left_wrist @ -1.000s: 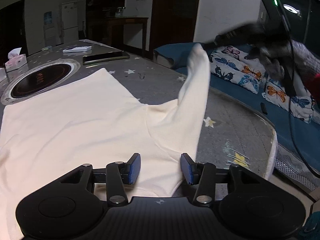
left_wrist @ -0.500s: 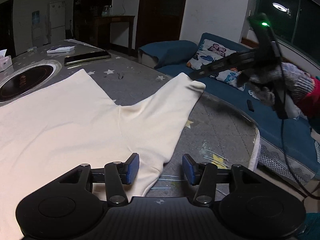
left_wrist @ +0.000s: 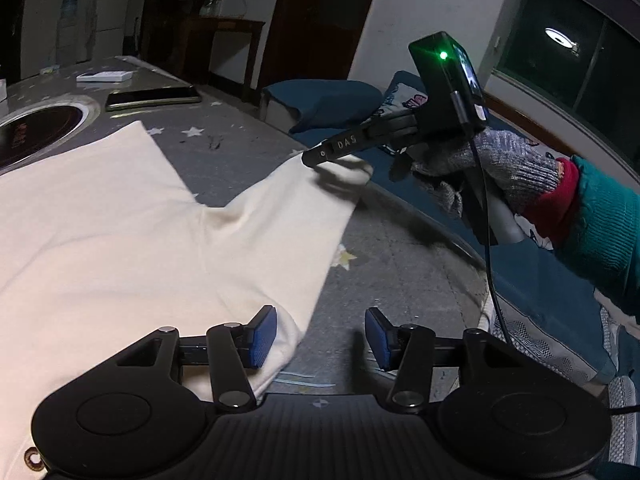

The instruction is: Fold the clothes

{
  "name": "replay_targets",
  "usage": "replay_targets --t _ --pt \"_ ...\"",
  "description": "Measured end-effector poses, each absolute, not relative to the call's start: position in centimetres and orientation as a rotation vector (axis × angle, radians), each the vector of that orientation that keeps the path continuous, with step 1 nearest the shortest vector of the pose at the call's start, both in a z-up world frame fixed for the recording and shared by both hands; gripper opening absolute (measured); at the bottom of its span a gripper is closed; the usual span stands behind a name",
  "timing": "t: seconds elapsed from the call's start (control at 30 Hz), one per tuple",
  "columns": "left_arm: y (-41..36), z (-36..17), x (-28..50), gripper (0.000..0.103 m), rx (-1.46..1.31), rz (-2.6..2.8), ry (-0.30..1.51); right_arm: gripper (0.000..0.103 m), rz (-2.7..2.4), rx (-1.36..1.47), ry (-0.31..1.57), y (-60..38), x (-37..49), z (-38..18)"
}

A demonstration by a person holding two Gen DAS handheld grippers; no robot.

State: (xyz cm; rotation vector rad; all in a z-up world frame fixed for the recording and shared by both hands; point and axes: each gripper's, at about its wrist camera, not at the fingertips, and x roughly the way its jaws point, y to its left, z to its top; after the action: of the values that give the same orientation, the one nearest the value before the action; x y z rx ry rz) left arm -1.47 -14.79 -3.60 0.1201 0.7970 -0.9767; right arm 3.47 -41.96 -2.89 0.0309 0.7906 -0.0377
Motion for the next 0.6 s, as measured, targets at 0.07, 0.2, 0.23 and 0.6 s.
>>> replay_targets --t 0.07,0.2,0.23,0.6 --pt "-14.6 -3.6 -1.3 0.052 0.102 -0.983 0.806 0.031 -0.055 0.025 0.795 -42.5 3.0 -2.9" --pt "-14.5 -3.4 -1.5 0.053 0.083 -1.010 0.821 0.032 -0.114 0.003 0.806 -43.1 2.3 -2.8" --pt "-14.2 -3.3 -1.6 0.053 0.084 -1.009 0.816 0.032 -0.123 -0.007 0.806 -43.1 2.2 -2.6" --pt "-9.0 -2.1 -1.2 0.054 0.078 -0.863 0.775 0.032 0.241 -0.058 0.783 -35.0 -0.1 -0.8"
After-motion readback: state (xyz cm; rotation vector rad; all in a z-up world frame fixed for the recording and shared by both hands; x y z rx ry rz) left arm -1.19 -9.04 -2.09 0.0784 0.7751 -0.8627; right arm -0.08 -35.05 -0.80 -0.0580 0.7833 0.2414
